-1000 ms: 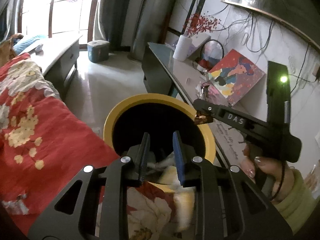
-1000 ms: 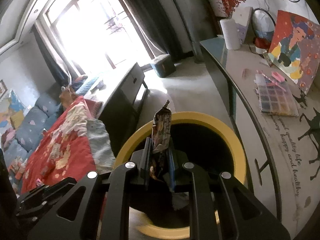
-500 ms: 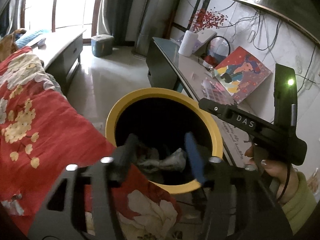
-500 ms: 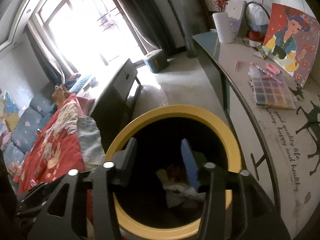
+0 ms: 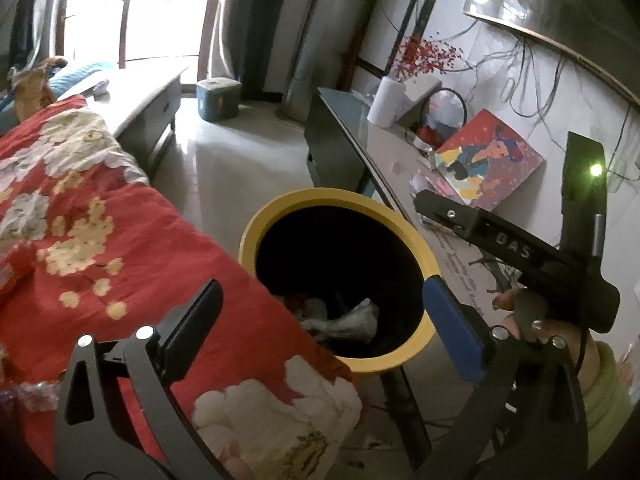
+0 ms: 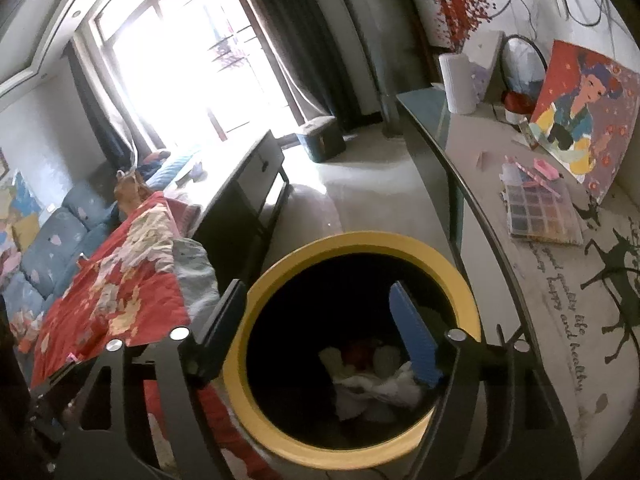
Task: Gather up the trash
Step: 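Move both tools back over the bed toward the remaining wrappers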
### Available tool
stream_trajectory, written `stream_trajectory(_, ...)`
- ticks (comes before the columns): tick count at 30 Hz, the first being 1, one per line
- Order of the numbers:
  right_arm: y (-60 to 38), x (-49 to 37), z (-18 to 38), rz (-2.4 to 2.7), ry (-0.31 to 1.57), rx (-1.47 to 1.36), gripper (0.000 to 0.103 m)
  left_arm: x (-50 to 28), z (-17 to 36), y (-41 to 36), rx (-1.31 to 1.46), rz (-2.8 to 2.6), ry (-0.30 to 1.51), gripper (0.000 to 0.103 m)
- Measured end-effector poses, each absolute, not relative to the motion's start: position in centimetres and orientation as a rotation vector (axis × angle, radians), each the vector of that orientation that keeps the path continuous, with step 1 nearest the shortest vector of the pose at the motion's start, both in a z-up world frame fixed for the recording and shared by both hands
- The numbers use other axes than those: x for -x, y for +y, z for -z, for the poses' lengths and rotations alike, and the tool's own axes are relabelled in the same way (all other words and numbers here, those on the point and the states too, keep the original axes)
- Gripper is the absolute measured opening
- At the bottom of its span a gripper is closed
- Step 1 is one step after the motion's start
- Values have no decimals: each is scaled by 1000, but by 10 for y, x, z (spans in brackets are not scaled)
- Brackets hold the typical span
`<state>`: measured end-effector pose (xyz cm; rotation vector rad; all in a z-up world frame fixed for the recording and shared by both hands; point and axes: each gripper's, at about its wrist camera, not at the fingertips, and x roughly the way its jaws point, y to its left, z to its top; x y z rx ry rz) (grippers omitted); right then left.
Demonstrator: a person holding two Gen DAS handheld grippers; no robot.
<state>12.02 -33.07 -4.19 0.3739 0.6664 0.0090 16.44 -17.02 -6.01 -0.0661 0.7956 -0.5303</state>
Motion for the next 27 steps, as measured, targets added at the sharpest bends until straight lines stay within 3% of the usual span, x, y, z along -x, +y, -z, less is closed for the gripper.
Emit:
stream_trajectory(5, -317, -112, 29, -34, 640, -351, 84, -157, 51, -153, 80, 487, 770, 92)
stream_trajectory(27, -236, -93, 0, -197, 603, -264, 90, -128, 17, -66, 150, 288, 624, 92)
